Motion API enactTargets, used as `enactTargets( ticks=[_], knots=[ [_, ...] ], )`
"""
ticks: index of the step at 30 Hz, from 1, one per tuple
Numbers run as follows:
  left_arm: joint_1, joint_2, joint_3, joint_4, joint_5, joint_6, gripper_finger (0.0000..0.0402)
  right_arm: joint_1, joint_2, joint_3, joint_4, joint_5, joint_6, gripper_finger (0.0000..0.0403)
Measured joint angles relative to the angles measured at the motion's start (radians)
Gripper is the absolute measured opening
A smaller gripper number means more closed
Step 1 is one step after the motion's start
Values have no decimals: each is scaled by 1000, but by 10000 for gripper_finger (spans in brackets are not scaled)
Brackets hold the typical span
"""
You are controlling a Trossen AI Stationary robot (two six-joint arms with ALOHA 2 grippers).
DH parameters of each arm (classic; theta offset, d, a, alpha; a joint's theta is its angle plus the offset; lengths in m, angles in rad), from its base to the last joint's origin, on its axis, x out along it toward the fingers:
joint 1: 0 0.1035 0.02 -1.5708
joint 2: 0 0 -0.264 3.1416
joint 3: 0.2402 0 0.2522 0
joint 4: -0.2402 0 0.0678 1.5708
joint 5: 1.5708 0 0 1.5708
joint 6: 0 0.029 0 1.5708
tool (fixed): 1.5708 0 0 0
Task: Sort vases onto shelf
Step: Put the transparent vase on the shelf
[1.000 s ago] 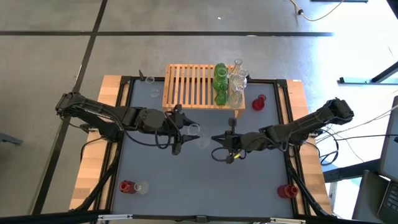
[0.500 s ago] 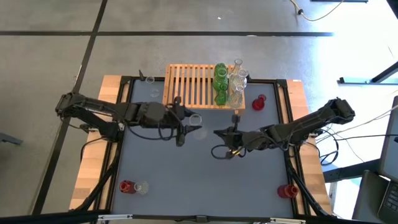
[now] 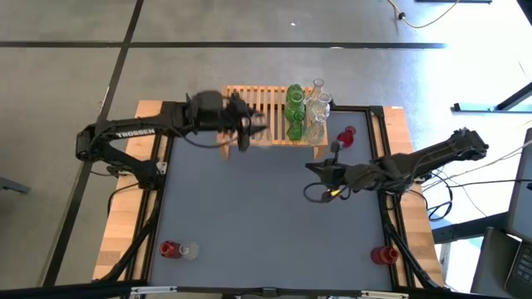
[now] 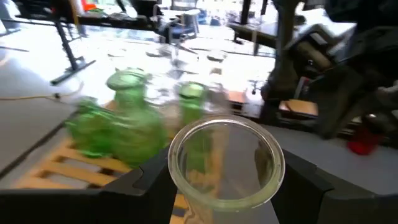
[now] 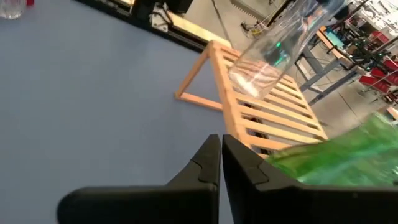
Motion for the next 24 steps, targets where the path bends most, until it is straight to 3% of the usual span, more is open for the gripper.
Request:
enactTargets(
  ticks=[8, 15, 24],
  knots=[
    [217, 65, 122, -50, 186, 69, 206, 0, -153, 2, -102, -20, 75, 12],
    [313, 214, 242, -61, 383, 119, 206, 0, -170, 2, -133, -88, 178, 12],
    [380, 382, 373, -47, 452, 240, 206, 0, -171, 2, -180, -88, 309, 12]
  ],
)
